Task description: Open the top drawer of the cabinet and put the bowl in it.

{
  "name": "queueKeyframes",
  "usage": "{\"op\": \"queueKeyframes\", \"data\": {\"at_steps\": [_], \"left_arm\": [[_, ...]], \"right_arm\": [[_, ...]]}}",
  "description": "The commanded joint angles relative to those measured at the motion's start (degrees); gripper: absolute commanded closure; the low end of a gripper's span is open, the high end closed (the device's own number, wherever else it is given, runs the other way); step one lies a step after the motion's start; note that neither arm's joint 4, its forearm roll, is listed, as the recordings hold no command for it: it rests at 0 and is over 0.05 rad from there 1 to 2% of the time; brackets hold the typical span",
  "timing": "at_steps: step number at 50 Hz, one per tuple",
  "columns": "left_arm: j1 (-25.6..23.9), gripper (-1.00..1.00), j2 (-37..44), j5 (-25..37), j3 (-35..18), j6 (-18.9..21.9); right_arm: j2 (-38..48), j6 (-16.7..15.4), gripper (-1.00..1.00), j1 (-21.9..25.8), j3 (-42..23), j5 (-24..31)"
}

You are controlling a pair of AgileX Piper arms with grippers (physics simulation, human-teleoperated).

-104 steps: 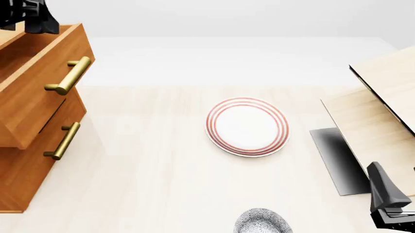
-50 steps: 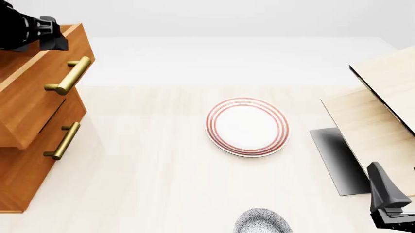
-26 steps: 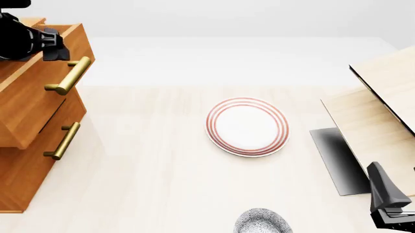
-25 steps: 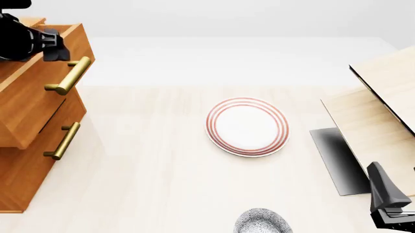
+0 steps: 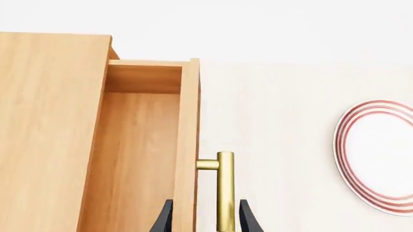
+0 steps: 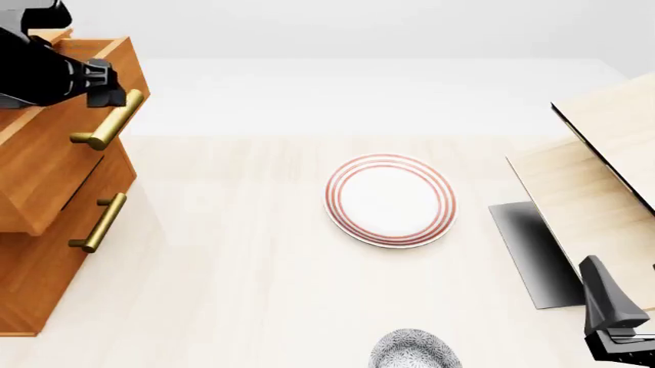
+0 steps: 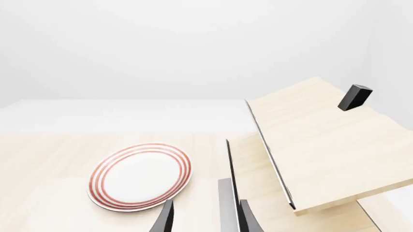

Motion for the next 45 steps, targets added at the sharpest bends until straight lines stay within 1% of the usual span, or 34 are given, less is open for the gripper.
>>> {"op": "queueKeyframes", "data": {"at_steps": [1,15,23,45], "left_arm": [[-2.84,-1.00,0.16,0.13,0.11,-0.39],[-4.80,-1.00,0.04,0.48,0.06,0.06],[-5.92,-1.00,0.42,0.38,0.02,-0.72],[-8.73,-1.00,1.28,0.64,-0.99,-1.33]], "right_arm": [[-0.06,-0.02,-1.00,-0.02,0.03,-0.02],[-0.04,-0.02,-1.00,-0.02,0.03,-0.01],[-0.04,-0.01,-1.00,-0.01,0.03,-0.02],[-0.02,-0.01,-1.00,-0.02,0.03,-0.01]]}}
